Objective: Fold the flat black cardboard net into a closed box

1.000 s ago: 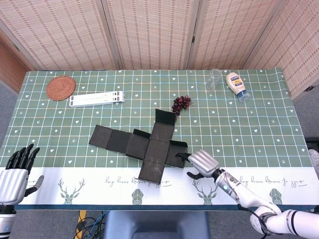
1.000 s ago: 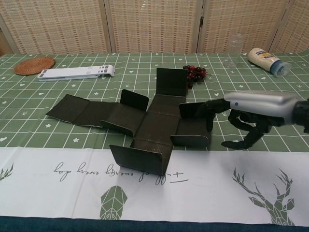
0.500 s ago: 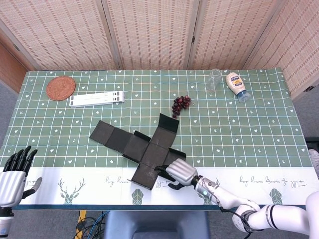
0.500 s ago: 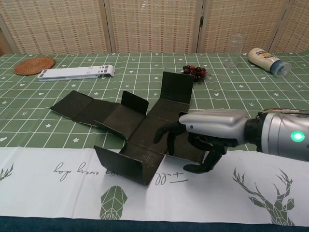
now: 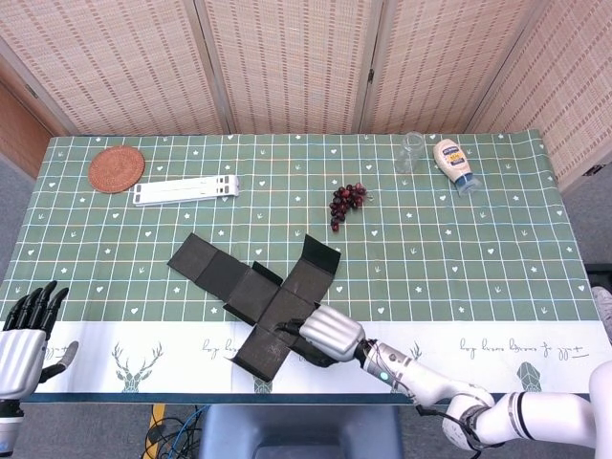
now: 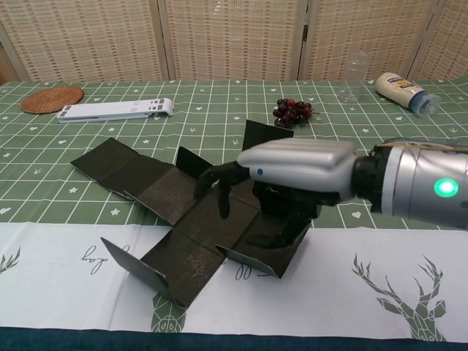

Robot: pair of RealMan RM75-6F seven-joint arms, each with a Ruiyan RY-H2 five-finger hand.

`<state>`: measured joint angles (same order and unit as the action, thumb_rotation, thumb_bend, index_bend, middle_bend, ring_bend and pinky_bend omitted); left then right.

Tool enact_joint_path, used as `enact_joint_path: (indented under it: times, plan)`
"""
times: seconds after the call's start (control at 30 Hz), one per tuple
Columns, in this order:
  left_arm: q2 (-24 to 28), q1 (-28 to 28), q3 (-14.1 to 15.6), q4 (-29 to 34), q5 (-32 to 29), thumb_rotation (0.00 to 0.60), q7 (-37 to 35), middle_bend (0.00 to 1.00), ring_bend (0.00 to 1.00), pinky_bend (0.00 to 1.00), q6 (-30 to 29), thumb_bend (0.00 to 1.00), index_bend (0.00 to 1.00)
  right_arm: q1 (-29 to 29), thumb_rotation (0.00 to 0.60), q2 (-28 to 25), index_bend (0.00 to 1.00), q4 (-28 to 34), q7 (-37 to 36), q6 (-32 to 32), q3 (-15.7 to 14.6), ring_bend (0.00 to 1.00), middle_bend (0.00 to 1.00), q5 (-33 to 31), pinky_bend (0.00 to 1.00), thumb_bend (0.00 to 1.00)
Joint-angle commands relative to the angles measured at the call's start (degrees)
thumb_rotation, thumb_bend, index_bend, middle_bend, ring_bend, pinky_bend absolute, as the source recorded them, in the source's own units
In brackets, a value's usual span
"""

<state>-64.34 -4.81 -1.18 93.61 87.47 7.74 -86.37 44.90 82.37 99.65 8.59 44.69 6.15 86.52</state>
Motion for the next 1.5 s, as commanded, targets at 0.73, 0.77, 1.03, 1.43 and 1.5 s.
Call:
enact_joint_path:
  times: [0.73,0.77,1.03,1.43,1.5]
  plan:
    - [0.7,2.1,0.6,0.1,0.2,0.6,-0.4,0.0,0.02,0.09,-2.5,0.3,0.05,21.5,0.6,10.0,0.18,-18.9,24.1,-12.7,6.7,0.85,0.31,-23.0,1.0,0.53]
    - [0.7,2.2,0.6,0.0,0.1,0.6,-0.5,0.0,0.02,0.09,-2.6,0.3,0.05,22.3,0.6,10.8,0.18,-20.1,24.5,-13.0,6.5,0.85,0.31,-23.5,1.0,0.53]
    - [0.7,3.6,0.9,-0.6,-0.3,0.6,-1.2,0.0,0.02,0.09,-3.7,0.3,0.05,28.5,0.6,18.2,0.18,-31.9,27.5,-15.0,4.8,0.85,0.31,-28.7,1.0,0.53]
    - [0.5,3.2,0.8,-1.2,0.3,0.6,-2.0,0.0,0.02,0.09,-2.6,0.3,0.05,28.6,0.6,13.8,0.18,-30.0,33.8,-9.4,0.1,0.85,0.31,-41.5,1.0,0.53]
    - [0.4,2.9,0.7,-1.3,0.4,0.6,-2.0,0.0,0.02,0.09,-2.3,0.3,0.05,28.0,0.6,11.5,0.18,-27.5,34.8,-7.7,-0.8,0.85,0.31,-44.3,1.0,0.53]
